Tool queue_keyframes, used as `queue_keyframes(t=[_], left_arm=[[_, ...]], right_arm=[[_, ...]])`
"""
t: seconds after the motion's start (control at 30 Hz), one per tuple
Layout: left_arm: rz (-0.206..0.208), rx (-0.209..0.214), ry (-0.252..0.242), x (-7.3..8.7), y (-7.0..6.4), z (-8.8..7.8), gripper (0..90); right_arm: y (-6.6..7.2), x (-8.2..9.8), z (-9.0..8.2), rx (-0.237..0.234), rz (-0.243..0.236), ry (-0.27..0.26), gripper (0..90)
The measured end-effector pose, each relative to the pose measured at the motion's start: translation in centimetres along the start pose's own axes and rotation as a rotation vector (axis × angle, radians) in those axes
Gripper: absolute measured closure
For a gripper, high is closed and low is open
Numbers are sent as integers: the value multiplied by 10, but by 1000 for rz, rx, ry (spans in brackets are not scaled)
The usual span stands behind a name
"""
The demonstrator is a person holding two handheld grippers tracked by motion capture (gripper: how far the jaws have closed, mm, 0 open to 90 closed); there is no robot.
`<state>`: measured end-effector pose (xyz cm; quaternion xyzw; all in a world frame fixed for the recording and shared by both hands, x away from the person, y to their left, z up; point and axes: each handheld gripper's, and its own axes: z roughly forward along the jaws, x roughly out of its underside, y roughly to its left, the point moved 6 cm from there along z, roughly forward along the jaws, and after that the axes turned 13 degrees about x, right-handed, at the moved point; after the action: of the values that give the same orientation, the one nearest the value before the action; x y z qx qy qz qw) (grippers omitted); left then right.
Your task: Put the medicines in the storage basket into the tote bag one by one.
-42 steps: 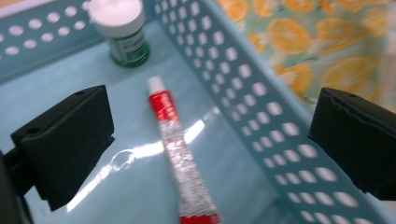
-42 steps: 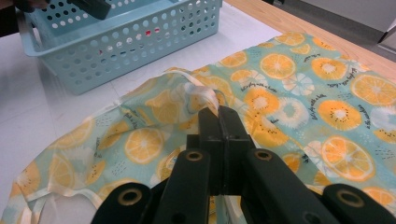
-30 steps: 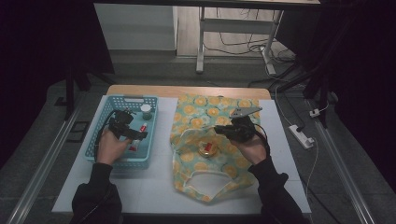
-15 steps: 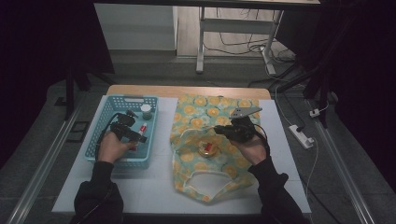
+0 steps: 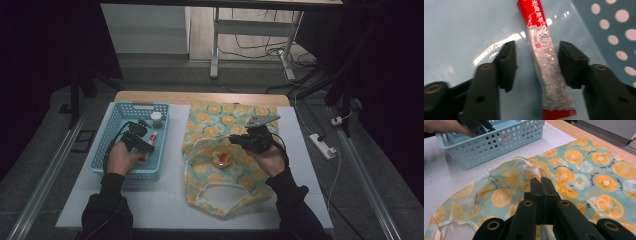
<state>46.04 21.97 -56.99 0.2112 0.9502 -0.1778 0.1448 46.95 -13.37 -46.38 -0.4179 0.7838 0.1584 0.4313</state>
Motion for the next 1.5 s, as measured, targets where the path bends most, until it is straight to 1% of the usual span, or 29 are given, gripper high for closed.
queue_keyframes(t=[0.07,0.17,0.3,0.4,0.47,0.6,0.77,0.83,1.0,1.07,1.27,1.5], left_arm=[[1,3,0,0,0,0,647],[-8,3,4,0,0,-1,707],[-19,1,5,0,0,-2,716],[-19,-14,6,0,-1,-2,719],[-24,-17,-1,0,-1,-4,719],[-35,-7,-37,-1,-2,-8,720],[-28,2,-89,-3,-3,-15,720],[-21,4,-113,-4,-4,-18,720],[-5,27,-167,-5,-8,-27,720],[4,38,-179,-5,-10,-30,720],[12,46,-229,-5,-12,-41,720],[47,62,-297,-6,-17,-55,720]], right_arm=[[0,0,0,3,0,-3,900],[0,0,-1,3,3,-6,900],[-1,-1,-2,5,3,-8,900],[-1,0,-2,5,4,-9,900],[-1,0,-2,5,3,-8,900],[-1,1,-2,5,4,-5,900],[-2,1,-2,5,7,-10,900],[-3,1,-3,6,8,-10,900],[-5,1,-5,8,14,-15,900],[-5,0,-5,8,13,-20,900],[-5,-1,-6,6,10,-26,900],[-4,0,-6,4,9,-25,900]])
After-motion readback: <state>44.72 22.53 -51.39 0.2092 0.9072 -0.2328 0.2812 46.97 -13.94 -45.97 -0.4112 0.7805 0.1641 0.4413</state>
